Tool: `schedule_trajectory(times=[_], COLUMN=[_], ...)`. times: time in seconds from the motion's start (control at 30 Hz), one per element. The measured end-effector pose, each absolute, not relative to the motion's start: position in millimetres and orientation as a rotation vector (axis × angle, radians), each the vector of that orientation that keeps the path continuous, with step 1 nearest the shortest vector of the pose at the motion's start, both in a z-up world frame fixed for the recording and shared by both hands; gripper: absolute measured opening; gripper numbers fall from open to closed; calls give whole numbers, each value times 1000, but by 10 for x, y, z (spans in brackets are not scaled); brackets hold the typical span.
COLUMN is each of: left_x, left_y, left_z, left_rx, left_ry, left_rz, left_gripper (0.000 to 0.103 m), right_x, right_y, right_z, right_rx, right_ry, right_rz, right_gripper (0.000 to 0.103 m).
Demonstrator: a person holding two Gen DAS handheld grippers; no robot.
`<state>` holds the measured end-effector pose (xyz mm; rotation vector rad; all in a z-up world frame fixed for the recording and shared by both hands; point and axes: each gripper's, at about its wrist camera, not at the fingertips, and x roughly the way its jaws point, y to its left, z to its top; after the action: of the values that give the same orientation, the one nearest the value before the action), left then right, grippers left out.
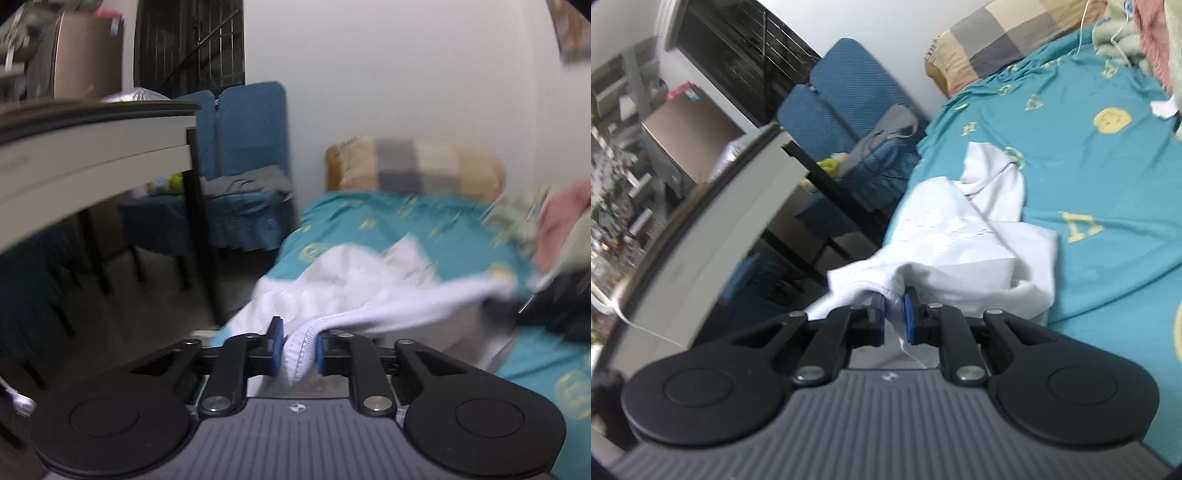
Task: Fold clothes
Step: 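Lift the T-shirt with both grippers and shake it out above the bed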
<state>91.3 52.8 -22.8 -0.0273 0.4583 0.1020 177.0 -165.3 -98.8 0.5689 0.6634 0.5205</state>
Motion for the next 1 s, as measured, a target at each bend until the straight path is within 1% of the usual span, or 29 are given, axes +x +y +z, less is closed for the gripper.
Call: schedule_trajectory(times=[0.1,0.17,0.2,0.23,0.27,0.33,0.4,0.43,0.47,0.5,0.53,0.6,0.63,0.73,0.77,0.8,0.83,0.87,0.9,1.0], left_x=[791,757,777,797,804,804,803,803,811,822,832,853,863,866,855,829,802,774,730,580], left_y=[591,629,653,678,702,741,778,797,801,801,801,800,800,779,762,745,727,710,670,512], left_z=[-117,-92,-91,-91,-85,-97,-112,-119,-147,-180,-212,-277,-310,-395,-417,-432,-445,-459,-460,-461], left_rx=[-92,-119,-132,-145,-165,-189,-212,-224,-226,-225,-225,-224,-223,-250,-275,-312,-351,-390,-418,-466], left_ry=[435,425,425,426,430,441,451,457,470,485,500,530,545,585,591,587,581,575,550,466], left_rz=[41,18,12,7,0,5,11,14,28,43,59,90,105,165,195,247,303,359,417,570], left_gripper=[13,13,13,13,13,13,13,13,14,15,15,17,22,29,35,39,46,50,51,63], right_x=[1730,1669,1643,1615,1589,1552,1523,1519,1523,1536,1542,1533,1526,1488,1465,1439,1407,1370,1341,1290], right_y=[-1527,-1435,-1369,-1302,-1238,-1098,-996,-980,-982,-1013,-1058,-1162,-1212,-1347,-1377,-1404,-1429,-1450,-1469,-1521], right_z=[-993,-998,-1001,-1008,-1018,-1054,-1112,-1142,-1161,-1157,-1129,-1011,-941,-746,-693,-647,-604,-565,-534,-475], right_rx=[450,345,293,243,196,96,12,-7,-13,1,26,97,135,269,307,337,364,385,400,426], right_ry=[653,635,625,616,607,597,584,580,579,581,576,544,527,499,491,479,465,444,426,391], right_rz=[491,478,480,482,482,472,435,410,390,378,369,381,392,440,456,471,485,499,508,520], right_gripper=[20,36,40,50,54,54,52,46,24,14,9,8,8,8,8,8,8,8,8,8])
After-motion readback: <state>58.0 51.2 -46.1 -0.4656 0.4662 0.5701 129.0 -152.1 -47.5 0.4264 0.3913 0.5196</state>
